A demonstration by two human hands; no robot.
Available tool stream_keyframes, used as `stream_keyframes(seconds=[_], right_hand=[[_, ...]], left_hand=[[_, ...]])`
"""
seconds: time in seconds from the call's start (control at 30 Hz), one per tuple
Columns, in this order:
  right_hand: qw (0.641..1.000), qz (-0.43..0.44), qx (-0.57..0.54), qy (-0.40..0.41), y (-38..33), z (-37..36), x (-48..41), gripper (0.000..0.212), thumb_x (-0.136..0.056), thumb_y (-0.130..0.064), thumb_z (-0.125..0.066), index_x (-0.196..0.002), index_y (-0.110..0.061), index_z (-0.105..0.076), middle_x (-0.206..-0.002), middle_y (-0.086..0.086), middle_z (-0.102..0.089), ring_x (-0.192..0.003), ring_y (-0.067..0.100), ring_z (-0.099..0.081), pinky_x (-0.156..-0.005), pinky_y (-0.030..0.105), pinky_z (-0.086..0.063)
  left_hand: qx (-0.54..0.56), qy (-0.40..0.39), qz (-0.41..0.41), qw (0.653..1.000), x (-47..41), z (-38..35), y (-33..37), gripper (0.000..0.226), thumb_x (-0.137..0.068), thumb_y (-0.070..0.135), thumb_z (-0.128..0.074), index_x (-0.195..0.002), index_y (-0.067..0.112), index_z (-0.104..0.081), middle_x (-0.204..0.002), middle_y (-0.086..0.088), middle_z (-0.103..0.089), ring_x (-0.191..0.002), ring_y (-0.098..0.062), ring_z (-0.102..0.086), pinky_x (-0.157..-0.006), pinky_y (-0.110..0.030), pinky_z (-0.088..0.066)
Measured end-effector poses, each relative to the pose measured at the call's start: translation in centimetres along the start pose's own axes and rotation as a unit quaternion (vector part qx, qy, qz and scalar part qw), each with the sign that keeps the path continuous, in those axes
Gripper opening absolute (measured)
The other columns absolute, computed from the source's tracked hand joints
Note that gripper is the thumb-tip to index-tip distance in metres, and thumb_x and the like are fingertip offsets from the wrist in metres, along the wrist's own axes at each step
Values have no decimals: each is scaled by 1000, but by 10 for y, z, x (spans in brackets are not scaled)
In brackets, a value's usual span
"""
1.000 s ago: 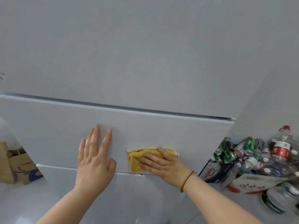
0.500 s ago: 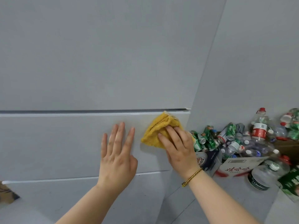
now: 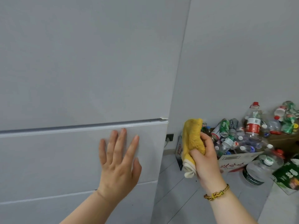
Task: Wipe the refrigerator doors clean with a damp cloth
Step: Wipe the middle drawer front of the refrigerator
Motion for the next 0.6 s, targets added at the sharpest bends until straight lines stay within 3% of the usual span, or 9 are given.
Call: stream_keyframes(seconds=[0.07, 0.2, 0.27, 0.33, 0.4, 0.47, 0.53, 0.6], right_hand=[[997, -15, -23, -73, 6, -3, -13, 42, -69, -3, -54, -96, -35, -51, -90, -7, -56, -77, 9, -54, -71, 29, -47], [976, -38, -58, -204, 14, -15, -41, 43, -58, -13, -47, -96, -33, -52, -89, -10, -58, -66, -7, -57, -59, 12, -47], [965, -25, -60, -254, 14, -22, -47, 43, -60, -16, -46, -97, -38, -50, -96, -11, -59, -76, -6, -58, -67, 12, -48], [956, 17, -75, -283, 5, -33, -42, 48, -64, -18, -47, -104, -45, -43, -115, -13, -54, -98, -3, -54, -85, 14, -45], [939, 86, -78, -323, -9, -47, -30, 53, -69, -28, -50, -113, -50, -31, -130, -28, -35, -117, -17, -35, -98, 2, -28], [930, 171, -41, -322, -16, -59, -19, 54, -74, -40, -42, -123, -52, -24, -135, -31, -14, -123, -23, -12, -102, -2, -9], [929, 231, -6, -289, -10, -65, -13, 60, -77, -38, -37, -134, -47, -20, -141, -21, -7, -131, -12, -7, -107, 5, -2], [928, 233, 6, -290, 5, -65, -11, 64, -78, -37, -36, -133, -48, -5, -144, -18, -3, -136, 0, -4, -112, 15, 0]], left_hand=[[-30, 1, 30, 999, -4, -8, 6, 75, -81, 23, -42, -147, 25, -6, -155, 2, 9, -144, -19, 5, -117, -40, 3], [-65, -22, 101, 993, -6, -9, 17, 55, -95, 34, -26, -146, 29, -6, -155, 7, 11, -143, -14, 7, -116, -36, 5], [-64, -38, 151, 986, -8, -10, 28, 55, -92, 31, -30, -144, 29, -12, -156, -1, 5, -143, -12, 6, -115, -31, 5], [-55, -62, 198, 977, -10, -9, 38, 55, -85, 24, -35, -138, 24, -17, -147, -15, -8, -142, -15, 3, -114, -26, 4], [-49, -83, 234, 967, -12, -7, 46, 56, -83, 23, -33, -137, 22, -17, -143, -14, -11, -141, -4, 6, -112, -19, 3], [-36, -100, 255, 961, -12, -3, 49, 57, -83, 23, -32, -138, 19, -19, -147, -4, -9, -137, 9, 9, -112, -15, 1], [-19, -111, 286, 952, -12, 0, 50, 62, -81, 26, -30, -142, 19, -21, -150, 4, -5, -134, 15, 10, -113, -26, -6], [2, -126, 326, 937, -14, 1, 54, 64, -77, 32, -27, -141, 25, -19, -148, 11, 1, -130, 21, 11, -110, -36, -9]])
Point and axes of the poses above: each hand's wrist, its own x-axis away from the middle knuckle, its own z-axis out of the back of the hand, y = z × x, the point moved 4 cm from there along -x, towards the middle knuckle
